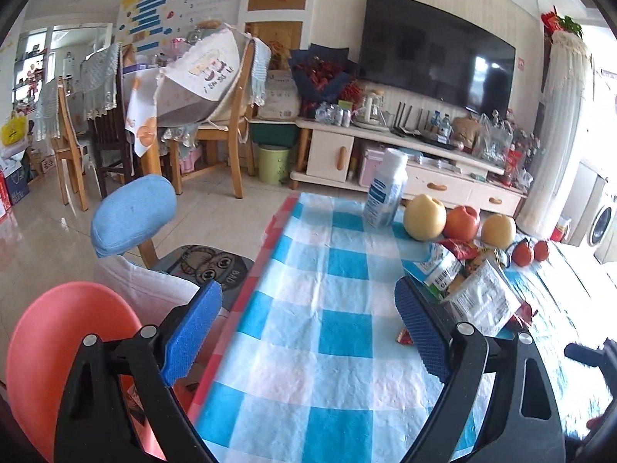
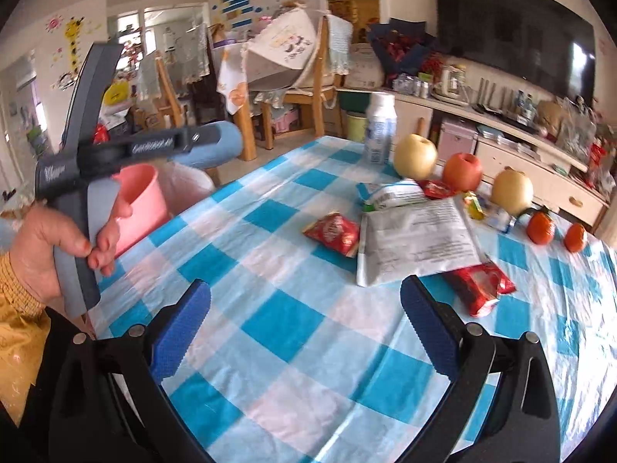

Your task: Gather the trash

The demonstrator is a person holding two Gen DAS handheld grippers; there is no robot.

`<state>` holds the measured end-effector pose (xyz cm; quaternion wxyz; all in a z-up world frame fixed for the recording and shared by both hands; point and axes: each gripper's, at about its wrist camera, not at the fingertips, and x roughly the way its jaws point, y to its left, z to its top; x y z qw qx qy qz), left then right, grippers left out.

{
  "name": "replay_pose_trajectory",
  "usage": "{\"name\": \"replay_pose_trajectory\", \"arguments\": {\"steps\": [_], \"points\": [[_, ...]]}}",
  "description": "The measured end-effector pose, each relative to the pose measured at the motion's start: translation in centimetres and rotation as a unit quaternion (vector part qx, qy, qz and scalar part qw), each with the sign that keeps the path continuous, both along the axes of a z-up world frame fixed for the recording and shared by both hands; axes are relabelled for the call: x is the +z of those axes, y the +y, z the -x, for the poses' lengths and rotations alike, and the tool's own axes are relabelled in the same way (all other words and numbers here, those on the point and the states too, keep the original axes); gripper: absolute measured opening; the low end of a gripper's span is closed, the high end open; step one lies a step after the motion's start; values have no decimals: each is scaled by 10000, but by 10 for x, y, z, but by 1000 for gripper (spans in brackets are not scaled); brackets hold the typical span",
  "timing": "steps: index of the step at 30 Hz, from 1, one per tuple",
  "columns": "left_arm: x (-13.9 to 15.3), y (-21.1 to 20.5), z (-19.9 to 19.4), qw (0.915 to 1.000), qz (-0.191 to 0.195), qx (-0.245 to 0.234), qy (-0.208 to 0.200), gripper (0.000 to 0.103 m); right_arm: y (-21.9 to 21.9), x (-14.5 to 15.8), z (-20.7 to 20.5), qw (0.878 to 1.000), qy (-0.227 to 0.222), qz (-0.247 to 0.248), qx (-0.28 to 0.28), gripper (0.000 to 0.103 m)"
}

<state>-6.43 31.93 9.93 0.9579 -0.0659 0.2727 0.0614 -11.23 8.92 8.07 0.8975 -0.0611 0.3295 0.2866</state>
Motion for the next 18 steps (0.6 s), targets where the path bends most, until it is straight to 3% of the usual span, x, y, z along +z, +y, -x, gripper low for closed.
{"name": "replay_pose_trajectory", "arguments": {"steps": [9, 13, 18], "points": [[-9, -44, -18, 9979, -13, -622, 185, 90, -76, 5, -32, 9937, 258, -627, -890, 99], [-15, -67, -32, 9957, 47, -879, 302, 90, -118, 5, -56, 9837, 378, -1073, -1394, 99], [-15, -93, -59, 9926, 299, -1111, 386, 90, -163, 2, -103, 9705, 339, -1279, -2013, 99]]}}
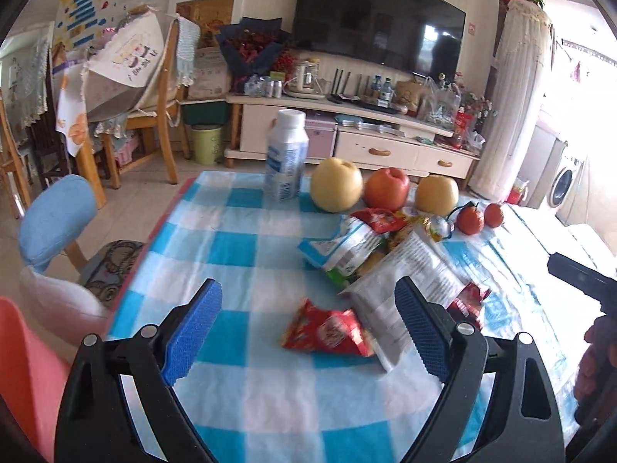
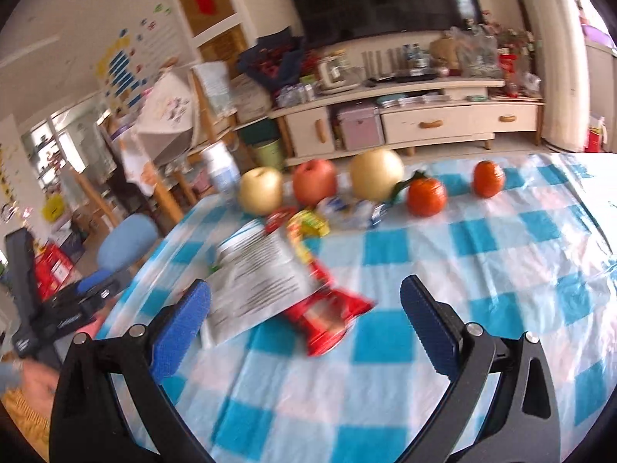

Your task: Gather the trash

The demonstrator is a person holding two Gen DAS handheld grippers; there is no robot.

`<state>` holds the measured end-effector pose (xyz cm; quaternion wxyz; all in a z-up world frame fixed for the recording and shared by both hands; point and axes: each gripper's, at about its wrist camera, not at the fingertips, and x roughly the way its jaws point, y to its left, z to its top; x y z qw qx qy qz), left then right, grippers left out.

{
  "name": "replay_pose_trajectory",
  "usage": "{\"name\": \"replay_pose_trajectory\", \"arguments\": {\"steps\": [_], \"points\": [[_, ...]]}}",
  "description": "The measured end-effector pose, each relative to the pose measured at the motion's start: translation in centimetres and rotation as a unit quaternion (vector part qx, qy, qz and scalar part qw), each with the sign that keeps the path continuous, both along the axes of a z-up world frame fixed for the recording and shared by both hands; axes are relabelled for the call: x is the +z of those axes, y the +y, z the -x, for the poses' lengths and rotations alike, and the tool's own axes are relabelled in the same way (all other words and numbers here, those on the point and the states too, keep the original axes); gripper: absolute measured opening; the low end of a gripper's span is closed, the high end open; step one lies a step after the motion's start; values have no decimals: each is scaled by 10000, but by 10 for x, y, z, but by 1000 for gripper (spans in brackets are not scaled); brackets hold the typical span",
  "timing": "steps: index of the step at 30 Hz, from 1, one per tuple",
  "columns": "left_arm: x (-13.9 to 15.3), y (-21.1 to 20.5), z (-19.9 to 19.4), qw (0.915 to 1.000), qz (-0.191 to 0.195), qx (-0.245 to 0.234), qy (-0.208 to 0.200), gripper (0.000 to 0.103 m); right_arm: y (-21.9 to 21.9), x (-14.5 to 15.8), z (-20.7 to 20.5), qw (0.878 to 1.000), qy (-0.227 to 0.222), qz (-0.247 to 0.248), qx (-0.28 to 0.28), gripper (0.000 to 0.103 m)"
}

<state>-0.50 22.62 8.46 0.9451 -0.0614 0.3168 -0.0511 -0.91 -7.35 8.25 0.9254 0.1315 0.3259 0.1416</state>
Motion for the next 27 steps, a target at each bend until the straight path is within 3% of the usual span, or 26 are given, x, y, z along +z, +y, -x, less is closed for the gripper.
{"name": "replay_pose_trajectory", "arguments": {"steps": [5, 8, 15, 24, 27], "points": [[5, -24, -51, 9985, 493, -114, 203, 90, -25, -17, -51, 9988, 307, -308, -220, 97], [2, -43, -94, 9951, 840, -132, 503, 90, -28, -30, -80, 9980, 466, -380, -192, 85], [-23, -82, -171, 9930, 442, 80, 1091, 86, -28, -54, -134, 9963, 721, -457, -80, 67], [-53, -98, -210, 9881, 157, 330, 1493, 82, -10, -70, -171, 9952, 772, -542, 265, 66], [-59, -104, -219, 9868, -100, 392, 1567, 79, -5, -77, -178, 9937, 962, -495, 292, 66]]}}
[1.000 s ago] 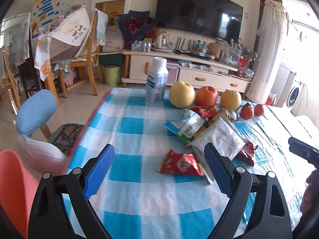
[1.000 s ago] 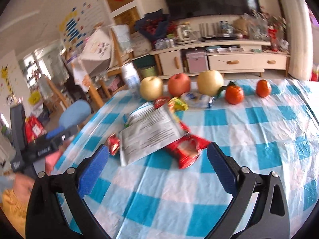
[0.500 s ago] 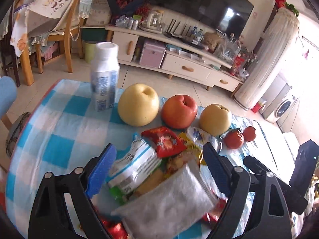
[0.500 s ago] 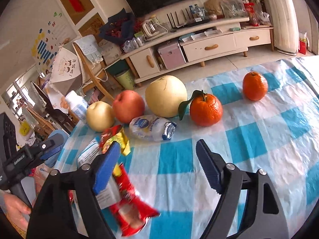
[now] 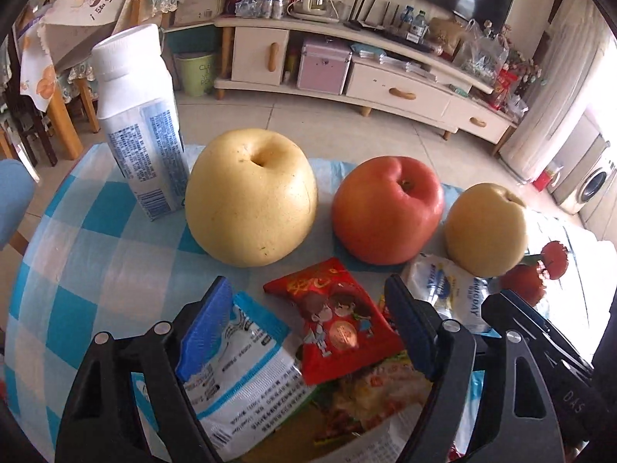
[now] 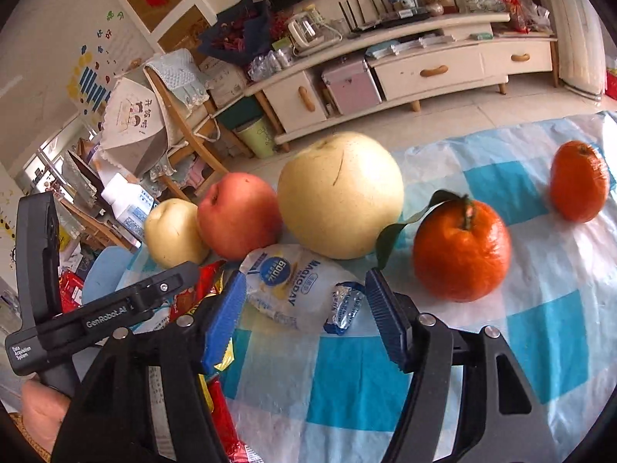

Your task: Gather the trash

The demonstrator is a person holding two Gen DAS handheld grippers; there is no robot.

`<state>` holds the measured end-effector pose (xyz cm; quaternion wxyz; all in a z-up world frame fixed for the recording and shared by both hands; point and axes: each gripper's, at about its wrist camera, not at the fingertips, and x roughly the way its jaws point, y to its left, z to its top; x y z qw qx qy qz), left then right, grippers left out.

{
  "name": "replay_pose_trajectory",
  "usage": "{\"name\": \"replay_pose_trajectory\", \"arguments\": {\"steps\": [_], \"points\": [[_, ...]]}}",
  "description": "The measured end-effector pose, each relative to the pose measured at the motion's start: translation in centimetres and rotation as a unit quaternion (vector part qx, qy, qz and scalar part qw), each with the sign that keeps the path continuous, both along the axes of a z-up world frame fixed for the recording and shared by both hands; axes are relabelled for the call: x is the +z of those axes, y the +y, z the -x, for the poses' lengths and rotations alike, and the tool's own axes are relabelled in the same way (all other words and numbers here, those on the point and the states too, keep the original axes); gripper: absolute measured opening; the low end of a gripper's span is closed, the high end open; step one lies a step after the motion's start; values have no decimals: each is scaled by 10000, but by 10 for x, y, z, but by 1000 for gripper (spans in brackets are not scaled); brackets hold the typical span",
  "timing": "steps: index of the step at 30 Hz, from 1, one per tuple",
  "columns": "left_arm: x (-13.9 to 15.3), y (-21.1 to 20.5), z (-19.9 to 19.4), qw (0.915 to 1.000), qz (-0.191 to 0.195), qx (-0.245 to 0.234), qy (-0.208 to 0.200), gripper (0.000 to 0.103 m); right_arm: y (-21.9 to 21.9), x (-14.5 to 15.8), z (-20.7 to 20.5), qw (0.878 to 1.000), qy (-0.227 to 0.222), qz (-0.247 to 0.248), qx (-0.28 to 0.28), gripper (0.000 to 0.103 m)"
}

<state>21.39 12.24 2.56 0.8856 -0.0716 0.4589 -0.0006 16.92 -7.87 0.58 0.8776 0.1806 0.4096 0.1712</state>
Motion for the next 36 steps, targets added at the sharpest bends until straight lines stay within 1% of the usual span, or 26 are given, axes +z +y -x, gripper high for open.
{"name": "replay_pose_trajectory", "arguments": {"steps": [3, 4, 5, 6, 7, 8, 9, 10, 12, 14, 20, 24, 27, 32, 36], "points": [[-6, -3, -8, 9998, -172, -19, 137, 75, 1, -7, -5, 9999, 102, -38, 82, 66], [-7, -5, -9, 9996, -223, -24, 160, 73, 1, -8, -4, 9999, 64, -51, 104, 66], [-8, -7, -9, 9995, -243, -50, 181, 69, 1, -9, -5, 9999, 60, -63, 129, 66], [-8, -8, -10, 9995, -246, -90, 202, 67, 1, -9, -5, 9998, 69, -87, 189, 62], [-9, -10, -8, 9994, -250, -121, 210, 63, 2, -10, -6, 9995, 102, -129, 253, 51], [-9, -11, -6, 9994, -250, -138, 206, 62, 3, -11, -7, 9993, 142, -154, 303, 47], [-10, -12, -4, 9994, -228, -153, 217, 61, 3, -10, -7, 9992, 130, -161, 329, 46], [-12, -12, -2, 9993, -194, -161, 259, 57, 4, -9, -6, 9991, 116, -158, 384, 44], [-12, -12, 3, 9995, -110, -170, 255, 55, 5, -9, -5, 9985, 135, -179, 490, 43], [-13, -11, 11, 9995, -86, -159, 244, 49, 8, -8, -2, 9981, 154, -154, 579, 43], [-14, -6, 43, 9998, -15, -59, 215, 47, 19, -1, 17, 9960, 247, 100, 849, 43], [-14, -1, 73, 9997, 76, -64, 209, 47, 21, 2, 43, 9948, 322, 159, 954, 43], [-15, 0, 100, 9996, 143, -111, 212, 47, 20, 5, 69, 9943, 378, 203, 974, 43], [-16, -7, 149, 9995, 81, -242, 182, 47, 18, 9, 108, 9940, 462, 282, 955, 43], [-15, -13, 185, 9989, 76, -451, 101, 47, 13, 18, 137, 9950, 422, 285, 862, 43]]}}
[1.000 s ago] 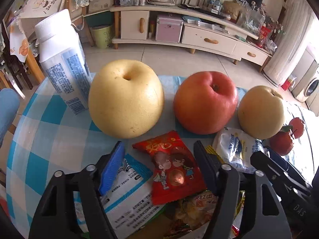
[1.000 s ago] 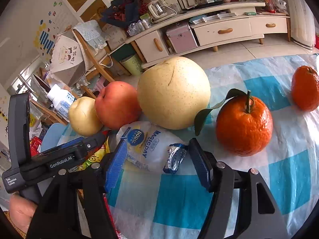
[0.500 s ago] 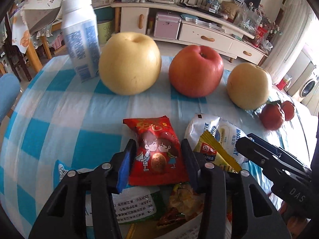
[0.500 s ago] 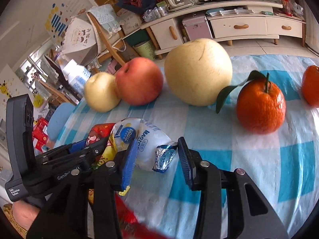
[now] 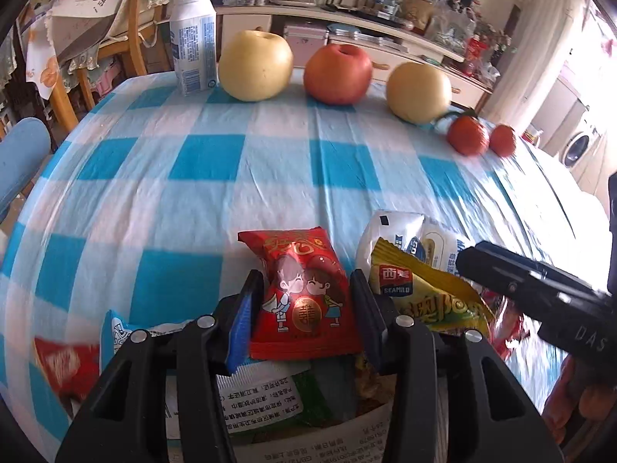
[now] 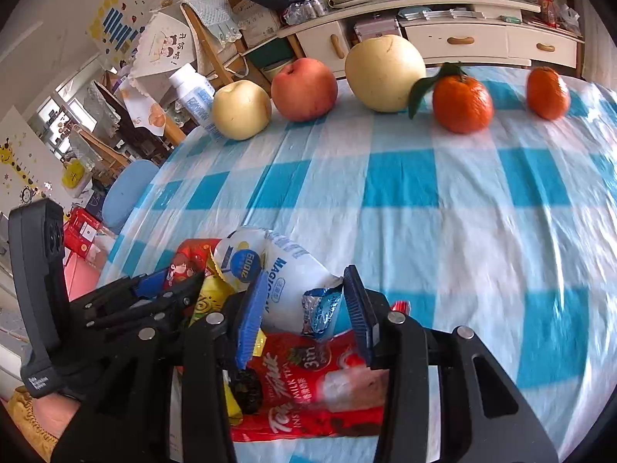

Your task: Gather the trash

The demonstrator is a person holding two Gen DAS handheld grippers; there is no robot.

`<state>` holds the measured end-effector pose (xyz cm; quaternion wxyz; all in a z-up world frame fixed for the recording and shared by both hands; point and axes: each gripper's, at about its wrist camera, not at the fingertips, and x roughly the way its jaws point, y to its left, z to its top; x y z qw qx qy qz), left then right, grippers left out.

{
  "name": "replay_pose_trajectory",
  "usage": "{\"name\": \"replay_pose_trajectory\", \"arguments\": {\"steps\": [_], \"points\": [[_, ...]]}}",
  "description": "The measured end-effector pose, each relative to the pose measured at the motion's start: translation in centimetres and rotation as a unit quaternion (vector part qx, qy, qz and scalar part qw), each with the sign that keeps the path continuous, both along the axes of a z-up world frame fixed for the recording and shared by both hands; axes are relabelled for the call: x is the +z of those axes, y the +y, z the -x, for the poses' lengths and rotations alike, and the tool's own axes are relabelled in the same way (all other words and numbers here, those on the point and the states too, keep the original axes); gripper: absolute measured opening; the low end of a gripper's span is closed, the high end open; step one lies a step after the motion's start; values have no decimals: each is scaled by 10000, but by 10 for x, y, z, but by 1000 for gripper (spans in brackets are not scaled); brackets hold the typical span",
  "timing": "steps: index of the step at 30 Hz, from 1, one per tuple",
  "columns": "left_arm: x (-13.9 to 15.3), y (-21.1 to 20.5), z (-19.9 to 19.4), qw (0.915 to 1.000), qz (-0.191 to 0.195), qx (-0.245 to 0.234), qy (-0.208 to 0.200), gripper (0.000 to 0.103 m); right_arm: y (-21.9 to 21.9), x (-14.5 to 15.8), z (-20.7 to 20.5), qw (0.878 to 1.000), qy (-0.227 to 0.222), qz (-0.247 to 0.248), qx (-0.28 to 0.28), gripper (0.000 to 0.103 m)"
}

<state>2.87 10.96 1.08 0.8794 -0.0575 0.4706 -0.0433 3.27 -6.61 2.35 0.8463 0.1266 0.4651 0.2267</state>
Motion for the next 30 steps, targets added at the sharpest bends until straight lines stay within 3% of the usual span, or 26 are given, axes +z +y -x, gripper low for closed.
{"name": "replay_pose_trajectory", "arguments": {"steps": [4, 6, 8, 13, 18, 20, 23, 30], "points": [[7, 3, 27, 9993, 255, -222, -139, 49, -8, 13, 28, 9994, -148, -220, -203, 46], [15, 9, 40, 9983, 432, -279, -280, 54, -11, 21, 42, 9988, -253, -258, -320, 55], [27, 17, 56, 9973, 533, -275, -430, 72, -12, 29, 60, 9979, -428, -247, -425, 62], [66, 50, 99, 9939, 247, -21, -1073, 83, -9, 41, 103, 9959, -609, -377, -558, 75], [80, 105, 126, 9916, -97, 277, -1261, 87, 21, 35, 138, 9976, -483, -417, -254, 86], [76, 128, 129, 9918, 90, 416, -1205, 87, 44, 27, 148, 9986, -350, -401, 49, 86], [63, 158, 126, 9897, 774, 603, -1043, 87, 67, 17, 153, 9989, -226, -288, 287, 86], [34, 167, 113, 9866, 1334, 722, -593, 87, 80, 0, 154, 9992, 6, -142, 382, 86]]}}
